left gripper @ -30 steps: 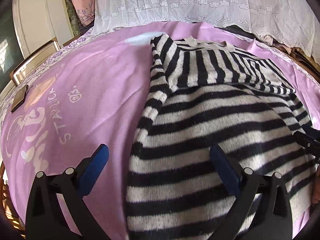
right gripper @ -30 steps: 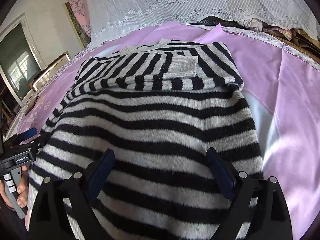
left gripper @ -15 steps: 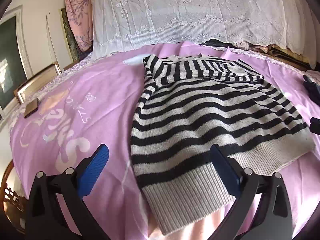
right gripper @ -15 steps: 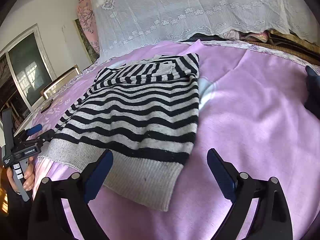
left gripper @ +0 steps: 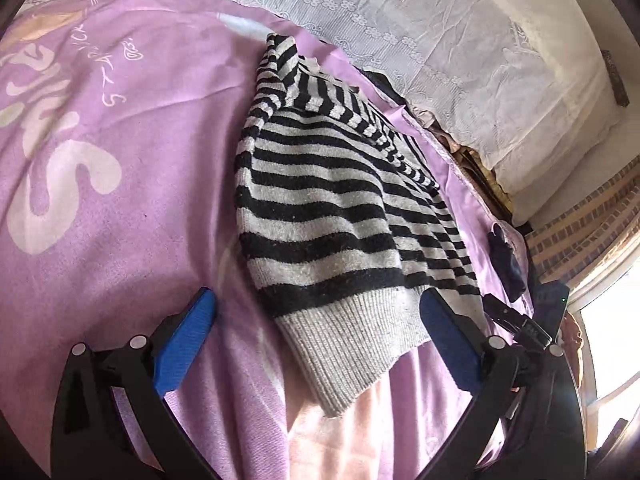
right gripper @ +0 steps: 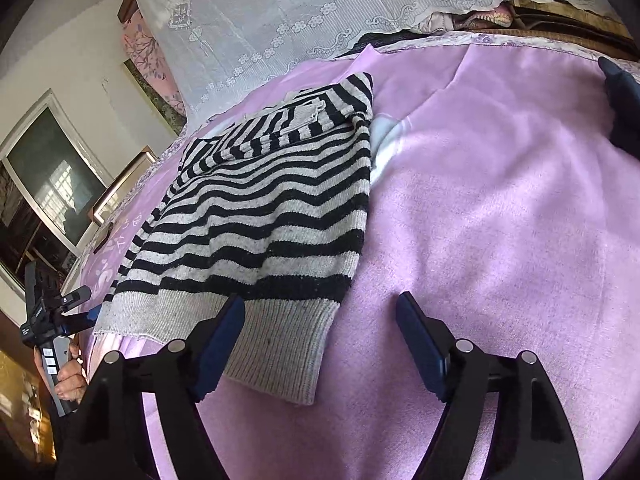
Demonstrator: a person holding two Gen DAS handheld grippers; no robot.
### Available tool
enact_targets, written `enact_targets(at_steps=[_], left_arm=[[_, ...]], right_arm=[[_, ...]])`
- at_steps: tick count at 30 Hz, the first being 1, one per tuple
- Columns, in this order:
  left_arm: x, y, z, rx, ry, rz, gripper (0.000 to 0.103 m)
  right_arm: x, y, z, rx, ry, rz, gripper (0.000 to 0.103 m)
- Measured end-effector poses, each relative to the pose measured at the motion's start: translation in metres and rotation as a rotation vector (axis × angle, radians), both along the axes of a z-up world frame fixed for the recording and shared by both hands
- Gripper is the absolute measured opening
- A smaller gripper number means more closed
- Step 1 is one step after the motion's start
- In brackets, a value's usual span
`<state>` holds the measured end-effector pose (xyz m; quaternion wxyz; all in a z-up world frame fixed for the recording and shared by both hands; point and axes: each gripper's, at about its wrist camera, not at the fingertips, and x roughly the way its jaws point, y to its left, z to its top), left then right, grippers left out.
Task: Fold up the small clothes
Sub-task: 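Grasp the ribbed sweater hem with the right tool while the left tool grasps it too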
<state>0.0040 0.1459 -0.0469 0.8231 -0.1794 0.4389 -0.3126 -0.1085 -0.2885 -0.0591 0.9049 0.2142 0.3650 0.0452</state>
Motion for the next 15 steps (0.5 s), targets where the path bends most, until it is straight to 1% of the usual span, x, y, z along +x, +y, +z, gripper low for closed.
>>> enact_targets(at_steps=[2,5,6,8,11,14,15], left_arm=[[-0.001,-0.003,0.003,-0.021,-0.002,-0.014,0.098],[0.005,-0.004,0.006,-0.098,0.011,-0.040,0.098],[0.010,-0.003,0.005,-0.096,0.018,-0.039,0.098],[0.021,-0.008,-0.003,-0.050,0.046,-0.037,0.098],[0.017,-0.015,-0.001,-0.023,0.025,-0.047,0.098],[0.009,-0.017,0.001,-0.084,0.026,-0.102,0.098],[0.009,-0.019,0.002,-0.089,0.022,-0.116,0.098]], right_arm=[[-0.001,0.000,0.000,0.000,0.005,0.006,0.074],[0.000,0.000,-0.001,0.005,0.010,0.006,0.073],[0.001,-0.001,-0.002,0.010,0.014,0.006,0.073],[0.003,-0.001,-0.003,0.017,0.018,0.005,0.074],[0.003,-0.001,-0.003,0.016,0.017,0.004,0.073],[0.003,-0.001,-0.004,0.023,0.017,0.002,0.073],[0.003,-0.002,-0.004,0.023,0.017,0.002,0.073]])
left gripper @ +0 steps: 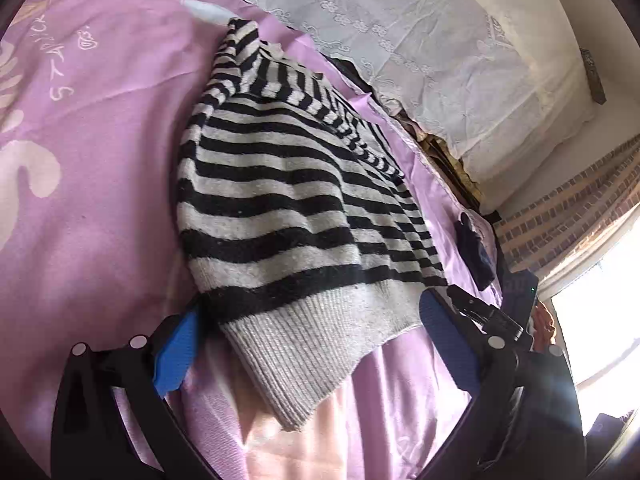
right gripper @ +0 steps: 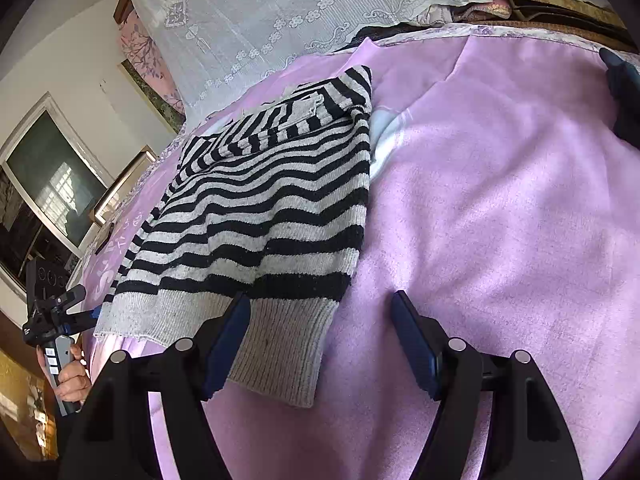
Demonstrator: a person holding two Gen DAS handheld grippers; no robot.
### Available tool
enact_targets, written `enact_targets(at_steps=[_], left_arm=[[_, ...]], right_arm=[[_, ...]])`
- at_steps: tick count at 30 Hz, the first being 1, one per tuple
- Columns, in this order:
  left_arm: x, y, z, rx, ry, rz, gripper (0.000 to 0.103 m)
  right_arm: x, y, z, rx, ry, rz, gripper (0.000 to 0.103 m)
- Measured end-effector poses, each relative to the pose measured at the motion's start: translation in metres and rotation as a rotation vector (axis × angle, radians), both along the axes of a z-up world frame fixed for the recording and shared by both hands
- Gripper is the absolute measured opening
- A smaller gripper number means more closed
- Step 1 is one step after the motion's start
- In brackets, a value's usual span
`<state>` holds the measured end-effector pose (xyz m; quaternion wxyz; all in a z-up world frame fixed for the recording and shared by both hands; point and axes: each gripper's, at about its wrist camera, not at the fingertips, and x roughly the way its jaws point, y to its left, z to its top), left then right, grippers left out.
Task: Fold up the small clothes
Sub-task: 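Grasp the ribbed sweater hem with the right tool while the left tool grasps it too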
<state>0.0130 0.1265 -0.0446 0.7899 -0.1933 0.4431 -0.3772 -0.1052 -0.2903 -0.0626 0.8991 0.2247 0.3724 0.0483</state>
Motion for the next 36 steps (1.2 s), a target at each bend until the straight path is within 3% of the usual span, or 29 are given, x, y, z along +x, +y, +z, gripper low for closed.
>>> enact_targets(at_steps=[3,6,8,11,15,18,21,25,30,34,36], left_arm=[[0.000,-0.012,-0.003,0.060,-0.014,-0.010,0.098],[-0.007,-0.011,-0.001,0.077,-0.032,-0.024,0.096],[-0.009,-0.005,-0.003,0.078,-0.030,-0.004,0.079],[-0.004,0.003,-0.008,0.066,-0.009,0.026,0.060],[-0.008,0.003,-0.006,0.052,-0.016,0.001,0.057],[-0.008,-0.006,-0.007,0.098,-0.037,-0.004,0.060],[-0.005,-0.007,-0.008,0.077,-0.027,0.002,0.061],[-0.009,-0.009,-0.007,0.115,-0.053,0.012,0.051],[-0.006,-0.011,-0.007,0.131,-0.051,-0.014,0.052],[-0.002,-0.011,-0.008,0.107,-0.035,-0.012,0.053],[-0.003,-0.010,-0.006,0.128,-0.050,0.002,0.038]], right_arm=[[0.000,0.000,0.000,-0.003,-0.002,-0.002,0.073],[-0.001,-0.002,0.000,0.001,-0.003,-0.013,0.064],[0.000,-0.003,-0.001,0.010,-0.001,-0.019,0.057],[0.000,-0.002,0.000,0.010,0.000,-0.015,0.054],[-0.002,0.004,0.001,0.021,0.007,0.019,0.051],[0.001,0.011,-0.001,0.017,0.022,0.049,0.051],[0.001,0.012,-0.001,0.009,0.021,0.052,0.046],[0.001,0.014,-0.002,0.025,0.034,0.074,0.040],[0.001,0.021,-0.003,0.023,0.040,0.112,0.038],[0.003,0.010,-0.008,0.106,0.047,0.087,0.011],[0.001,0.010,-0.006,0.106,0.035,0.083,0.009]])
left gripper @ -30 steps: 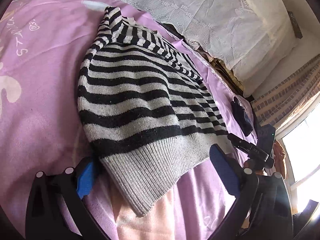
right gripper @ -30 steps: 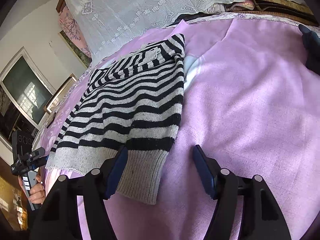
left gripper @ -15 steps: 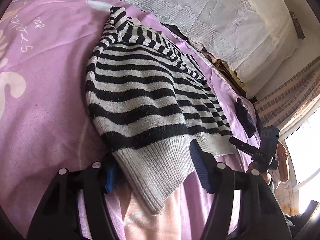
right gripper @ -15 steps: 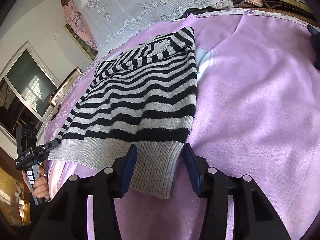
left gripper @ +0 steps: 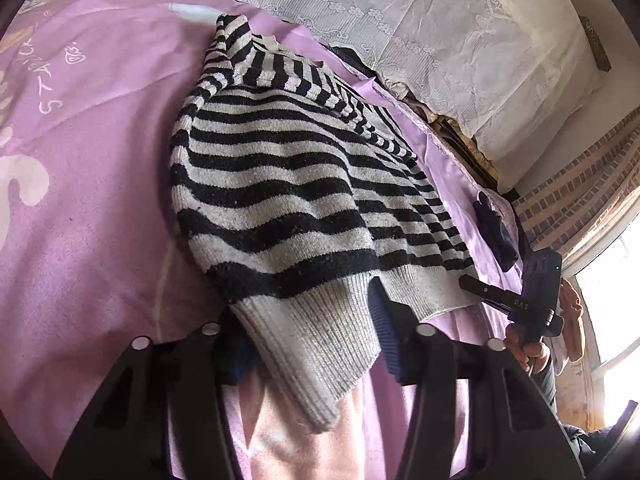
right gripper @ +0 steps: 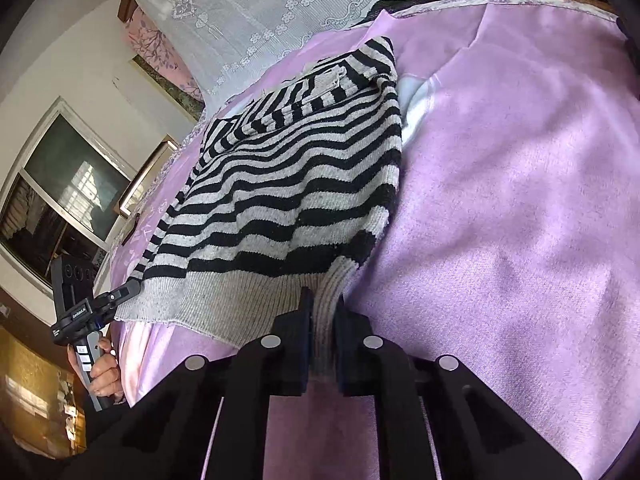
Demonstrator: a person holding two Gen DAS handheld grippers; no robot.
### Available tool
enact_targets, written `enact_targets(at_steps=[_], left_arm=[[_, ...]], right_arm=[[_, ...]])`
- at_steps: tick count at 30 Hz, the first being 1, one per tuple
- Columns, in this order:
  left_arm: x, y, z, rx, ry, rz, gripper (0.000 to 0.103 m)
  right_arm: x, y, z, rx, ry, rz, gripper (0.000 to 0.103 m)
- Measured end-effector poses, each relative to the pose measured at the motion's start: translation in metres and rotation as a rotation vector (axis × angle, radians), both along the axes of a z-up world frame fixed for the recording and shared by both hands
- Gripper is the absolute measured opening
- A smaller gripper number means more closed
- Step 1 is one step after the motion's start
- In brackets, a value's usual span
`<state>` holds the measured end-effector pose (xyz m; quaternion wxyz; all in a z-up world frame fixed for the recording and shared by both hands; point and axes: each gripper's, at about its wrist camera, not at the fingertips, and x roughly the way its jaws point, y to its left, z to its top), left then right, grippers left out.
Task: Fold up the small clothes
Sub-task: 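Grasp the ribbed sweater hem with the right tool while the left tool grasps it too, then lift the held hem and fold it toward the collar with both tools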
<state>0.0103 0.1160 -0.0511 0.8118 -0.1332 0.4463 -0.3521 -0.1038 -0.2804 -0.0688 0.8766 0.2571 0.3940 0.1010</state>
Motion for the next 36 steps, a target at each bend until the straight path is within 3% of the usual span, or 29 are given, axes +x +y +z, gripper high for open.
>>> enact_targets(at_steps=[2,5,8,14,18,22,24,26,28,36], left_arm=[[0.002,0.004,0.001,-0.005,0.005,-0.003,0.024],[0.010,0.015,0.002,-0.064,0.039,-0.005,0.016],[0.014,0.017,0.007,-0.089,0.053,-0.010,0.015],[0.012,0.009,0.027,-0.042,-0.001,-0.027,0.015],[0.015,0.013,0.016,-0.066,0.046,-0.030,0.015],[0.012,0.009,-0.004,-0.032,0.097,-0.034,0.029],[0.008,0.009,-0.006,-0.034,0.082,-0.033,0.029],[0.008,0.009,-0.003,-0.045,0.078,-0.036,0.026],[0.009,0.009,0.000,-0.039,0.061,-0.028,0.016],[0.022,0.004,0.040,-0.072,-0.016,-0.038,0.011]], right_arm=[[-0.003,0.003,0.008,-0.022,-0.034,0.002,0.008],[-0.009,0.004,0.023,-0.018,-0.089,0.008,0.008],[-0.008,0.002,0.029,0.002,-0.096,0.008,0.008],[0.000,-0.004,0.039,0.072,-0.096,0.019,0.007],[0.001,-0.007,0.032,0.092,-0.073,0.014,0.007],[0.003,-0.009,0.020,0.114,-0.033,0.010,0.008],[0.005,-0.008,0.015,0.130,-0.008,0.018,0.009],[0.007,-0.009,0.008,0.138,0.022,0.008,0.011],[0.009,-0.009,0.002,0.125,0.044,-0.001,0.008],[0.008,-0.006,0.044,0.093,-0.091,0.010,0.007]])
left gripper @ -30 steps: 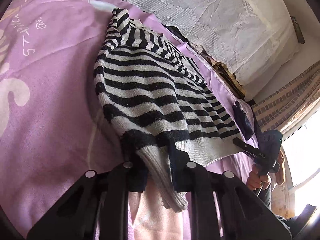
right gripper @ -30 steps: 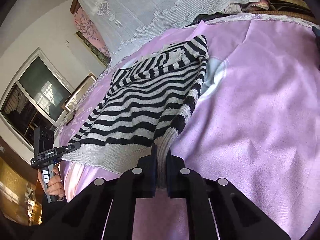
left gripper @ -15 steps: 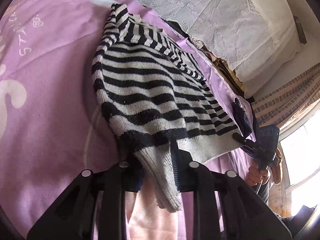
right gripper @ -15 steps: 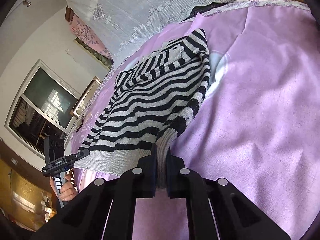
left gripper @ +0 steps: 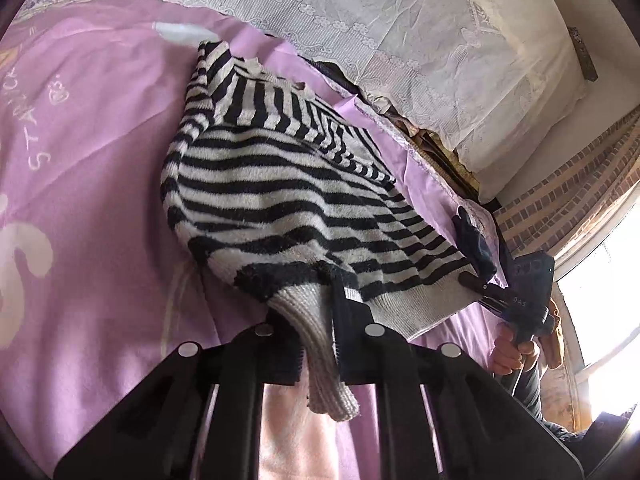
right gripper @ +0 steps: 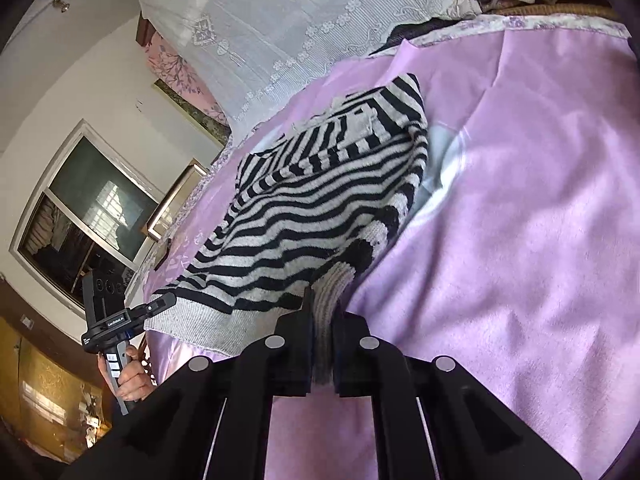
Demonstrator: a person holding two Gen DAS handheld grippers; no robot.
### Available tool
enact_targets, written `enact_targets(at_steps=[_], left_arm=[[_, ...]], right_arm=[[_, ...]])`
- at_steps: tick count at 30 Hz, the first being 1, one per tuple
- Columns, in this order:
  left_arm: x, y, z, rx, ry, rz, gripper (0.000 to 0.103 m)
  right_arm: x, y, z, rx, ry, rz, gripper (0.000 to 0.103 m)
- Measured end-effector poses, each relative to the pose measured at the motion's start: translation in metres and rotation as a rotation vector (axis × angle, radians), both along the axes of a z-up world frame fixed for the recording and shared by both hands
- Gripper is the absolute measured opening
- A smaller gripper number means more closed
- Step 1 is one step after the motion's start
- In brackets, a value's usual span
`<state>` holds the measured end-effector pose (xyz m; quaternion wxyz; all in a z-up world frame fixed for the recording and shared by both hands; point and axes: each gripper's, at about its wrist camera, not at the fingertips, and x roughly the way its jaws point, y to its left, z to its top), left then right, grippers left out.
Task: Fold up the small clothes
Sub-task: 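Lift the held hem and fold it toward the collar with both tools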
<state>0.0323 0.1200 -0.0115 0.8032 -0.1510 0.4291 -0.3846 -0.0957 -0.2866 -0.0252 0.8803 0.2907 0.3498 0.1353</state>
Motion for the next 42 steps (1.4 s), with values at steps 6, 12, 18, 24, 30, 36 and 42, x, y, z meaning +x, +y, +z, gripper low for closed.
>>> enact_targets(at_steps=[6,12,18,24,30,36,42], left_arm=[[0.027,-0.017,0.041,0.018,-0.072,0.026,0.011],[0.070,-0.028,0.062,0.025,-0.099,0.068,0.011],[0.112,-0.040,0.069,0.048,-0.106,0.109,0.011],[0.156,-0.049,0.069,0.079,-0.104,0.167,0.011],[0.205,-0.057,0.065,0.089,-0.085,0.213,0.011],[0.256,-0.067,0.054,0.111,-0.058,0.264,0.011],[0.289,-0.072,0.037,0.086,-0.046,0.312,0.011]], right_arm=[[0.033,-0.008,0.036,-0.023,-0.060,-0.022,0.007],[0.073,-0.020,0.059,-0.015,-0.107,-0.056,0.007],[0.120,-0.029,0.066,-0.009,-0.127,-0.098,0.007],[0.170,-0.037,0.062,0.017,-0.133,-0.137,0.007],[0.222,-0.044,0.054,0.016,-0.124,-0.180,0.007],[0.277,-0.055,0.044,0.042,-0.113,-0.221,0.007],[0.321,-0.065,0.027,0.050,-0.082,-0.258,0.007]])
